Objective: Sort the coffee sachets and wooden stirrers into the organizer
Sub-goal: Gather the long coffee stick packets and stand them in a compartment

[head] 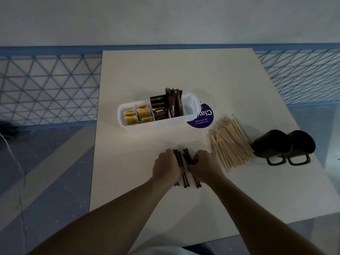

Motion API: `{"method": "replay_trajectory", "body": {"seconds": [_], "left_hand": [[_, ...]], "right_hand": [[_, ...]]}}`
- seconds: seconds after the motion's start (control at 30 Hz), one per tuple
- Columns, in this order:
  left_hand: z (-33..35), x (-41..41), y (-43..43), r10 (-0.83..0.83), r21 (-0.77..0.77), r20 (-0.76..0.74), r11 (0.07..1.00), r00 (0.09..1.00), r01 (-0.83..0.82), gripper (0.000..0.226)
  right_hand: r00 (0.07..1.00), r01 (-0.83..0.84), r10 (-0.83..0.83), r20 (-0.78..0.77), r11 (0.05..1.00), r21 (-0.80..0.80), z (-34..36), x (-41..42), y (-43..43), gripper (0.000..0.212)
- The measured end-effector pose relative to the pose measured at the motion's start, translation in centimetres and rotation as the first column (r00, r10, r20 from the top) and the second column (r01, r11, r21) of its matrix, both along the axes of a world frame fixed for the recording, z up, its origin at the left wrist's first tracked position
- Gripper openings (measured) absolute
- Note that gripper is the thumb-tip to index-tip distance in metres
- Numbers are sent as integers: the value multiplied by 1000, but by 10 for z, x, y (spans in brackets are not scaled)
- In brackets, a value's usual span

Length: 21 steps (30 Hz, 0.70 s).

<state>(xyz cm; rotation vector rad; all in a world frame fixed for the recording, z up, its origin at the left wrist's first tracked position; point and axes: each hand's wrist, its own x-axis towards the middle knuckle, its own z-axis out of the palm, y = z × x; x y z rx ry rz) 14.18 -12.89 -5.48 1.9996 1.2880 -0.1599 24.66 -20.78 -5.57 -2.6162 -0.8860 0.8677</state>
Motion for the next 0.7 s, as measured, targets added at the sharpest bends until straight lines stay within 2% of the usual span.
{"method": "replay_trajectory", "body": {"seconds": [0.13,0.23,0.37,0.53,0.7], "left_hand": [[2,4,-5,-73,63,-22,995,997,74,38],[2,4,-6,-111,54,-68,992,991,115,45],[2,2,-4,-126,66,-124,989,984,135,38],[5,-2,1,-128,73,-162,987,978,142,34],[10,-6,9,-77,-8,-44,997,996,77,36]], "right_hand": [[1000,5,-5,-6,1000,-16,-1,0,1,23],[1000,11,-12,-25,999,-49,-1,0,2,26],[998,22,-25,-56,998,-57,-2,1,2,25],[1000,-28,27,-13,998,-61,-3,0,-1,22],[996,15,-18,-91,999,-33,1,7,3,20]]}}
